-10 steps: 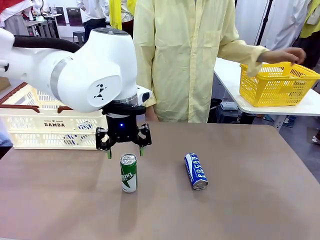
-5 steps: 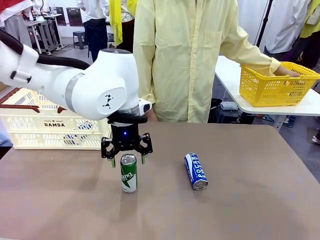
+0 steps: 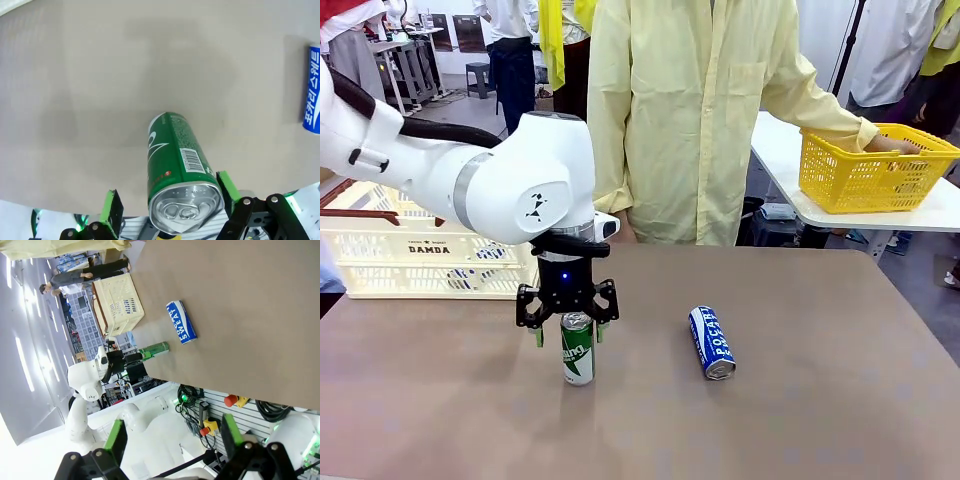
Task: Place the drinks into the Shopping basket.
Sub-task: Pick up one drink and place it into the Shopping basket.
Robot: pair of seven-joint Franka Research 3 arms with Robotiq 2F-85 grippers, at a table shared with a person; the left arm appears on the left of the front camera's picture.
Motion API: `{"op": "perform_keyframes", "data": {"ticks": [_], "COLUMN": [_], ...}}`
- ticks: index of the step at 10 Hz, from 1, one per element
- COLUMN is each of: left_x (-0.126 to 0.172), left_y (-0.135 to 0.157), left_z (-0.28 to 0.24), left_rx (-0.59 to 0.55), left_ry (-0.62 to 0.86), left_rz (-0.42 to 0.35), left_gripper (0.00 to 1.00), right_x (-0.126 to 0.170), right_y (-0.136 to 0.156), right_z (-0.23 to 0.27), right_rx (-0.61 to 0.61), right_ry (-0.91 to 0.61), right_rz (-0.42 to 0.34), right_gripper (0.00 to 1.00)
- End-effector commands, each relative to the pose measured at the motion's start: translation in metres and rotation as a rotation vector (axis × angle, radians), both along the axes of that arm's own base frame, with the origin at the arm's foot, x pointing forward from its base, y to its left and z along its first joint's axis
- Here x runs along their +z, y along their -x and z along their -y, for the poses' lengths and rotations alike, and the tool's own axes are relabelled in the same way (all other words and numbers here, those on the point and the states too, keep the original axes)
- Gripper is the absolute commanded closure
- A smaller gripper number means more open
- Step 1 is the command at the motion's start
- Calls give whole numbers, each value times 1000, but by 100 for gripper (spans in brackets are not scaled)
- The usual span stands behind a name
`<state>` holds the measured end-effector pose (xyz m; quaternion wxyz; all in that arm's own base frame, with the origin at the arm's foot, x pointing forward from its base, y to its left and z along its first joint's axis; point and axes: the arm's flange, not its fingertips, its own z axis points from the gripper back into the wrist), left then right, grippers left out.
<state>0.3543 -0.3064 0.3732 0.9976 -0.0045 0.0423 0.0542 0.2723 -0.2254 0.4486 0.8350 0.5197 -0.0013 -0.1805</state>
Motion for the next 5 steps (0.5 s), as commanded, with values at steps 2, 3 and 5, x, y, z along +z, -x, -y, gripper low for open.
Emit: {"op": "perform_keyframes", "data": {"ticks": [2,3,5], "left_x": [-10,-13,-17], "left_y": [-1,-1,-1], "left_z": [2,4,7], "left_rx": [-7,-23,-32], "left_ry": [0,5,-1], "left_rz": [-11,-10,-10], "left_gripper": [0,0,100], "right_x": [2,2,2], "right_y": [2,2,2], "right_z": [-1,-1,-1], "right_rx": [1,1,1], "right_ry": [-1,-1,-1], "right_rz": [-6,-6,-6], "right_gripper": [0,0,0]}}
